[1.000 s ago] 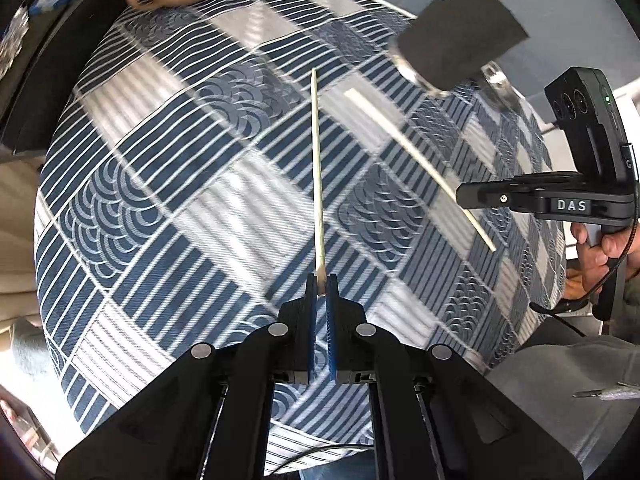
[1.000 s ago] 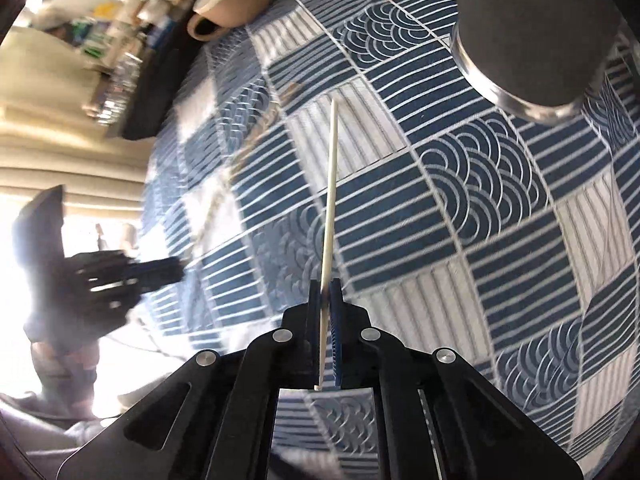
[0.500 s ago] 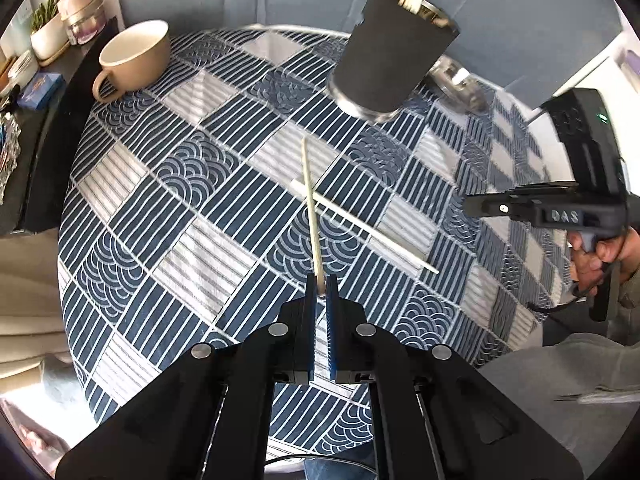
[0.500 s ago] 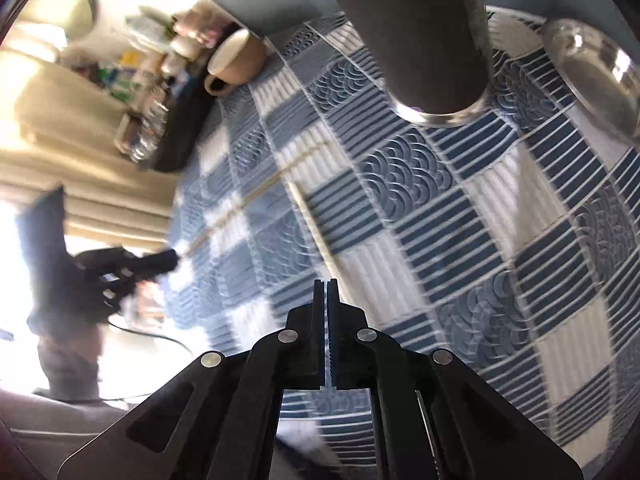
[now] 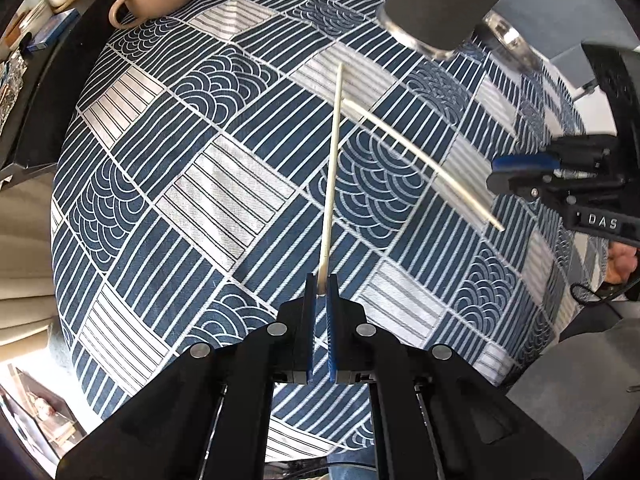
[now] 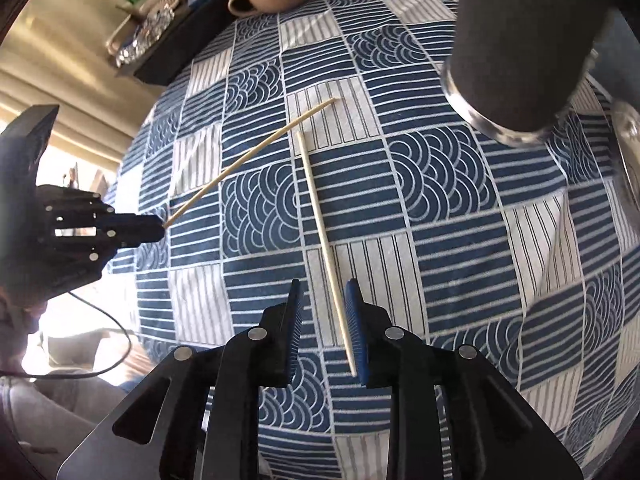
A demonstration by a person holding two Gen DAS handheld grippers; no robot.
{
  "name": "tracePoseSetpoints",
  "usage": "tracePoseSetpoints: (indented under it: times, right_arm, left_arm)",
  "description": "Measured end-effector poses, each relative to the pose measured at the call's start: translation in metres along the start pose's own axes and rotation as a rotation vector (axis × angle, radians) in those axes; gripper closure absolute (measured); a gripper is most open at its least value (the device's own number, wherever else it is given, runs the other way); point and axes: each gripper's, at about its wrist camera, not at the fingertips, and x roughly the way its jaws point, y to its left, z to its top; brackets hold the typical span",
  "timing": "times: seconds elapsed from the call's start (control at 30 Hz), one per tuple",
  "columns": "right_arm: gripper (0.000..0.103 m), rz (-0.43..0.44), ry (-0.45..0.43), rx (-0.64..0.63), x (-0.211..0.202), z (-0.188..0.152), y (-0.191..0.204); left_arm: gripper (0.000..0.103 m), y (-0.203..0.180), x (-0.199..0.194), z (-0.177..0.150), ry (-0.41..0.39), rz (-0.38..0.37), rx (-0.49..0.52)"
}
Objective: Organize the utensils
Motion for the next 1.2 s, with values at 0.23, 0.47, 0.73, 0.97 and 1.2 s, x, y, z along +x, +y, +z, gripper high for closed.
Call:
tracePoseSetpoints:
  times: [0.23, 0.47, 0.73, 0.97, 1.2]
  right_arm:
    - [0.081, -0.052, 0.053, -0.064, 0.02, 0.019, 0.015]
    - [0.081, -0.113, 0.096, -0.088, 0.031, 0.026, 0.021]
    - [0.086, -0.19, 0.127, -0.108, 0.04, 0.025, 0.027]
    - [0.099, -0.058, 0.137, -0.03, 0.033, 0.024, 0.001]
    - [0.099, 0.06, 0.131, 0.076, 0.022, -0.008, -0.015]
  left_arm:
    - [0.092, 0.002, 0.015, 0.027, 0.003, 0.005, 0.017]
    - [0.085, -0.007, 0.03, 0.042, 0.038, -0.026, 0.086]
    - [0.075, -0.01, 0.036, 0.045, 0.045, -0.035, 0.137]
    - [0.098, 0.012, 0.039, 0.043, 0.071, -0.118, 0.027]
    - [0.098, 0.012, 0.035, 0.026, 0.102, -0.132, 0.009]
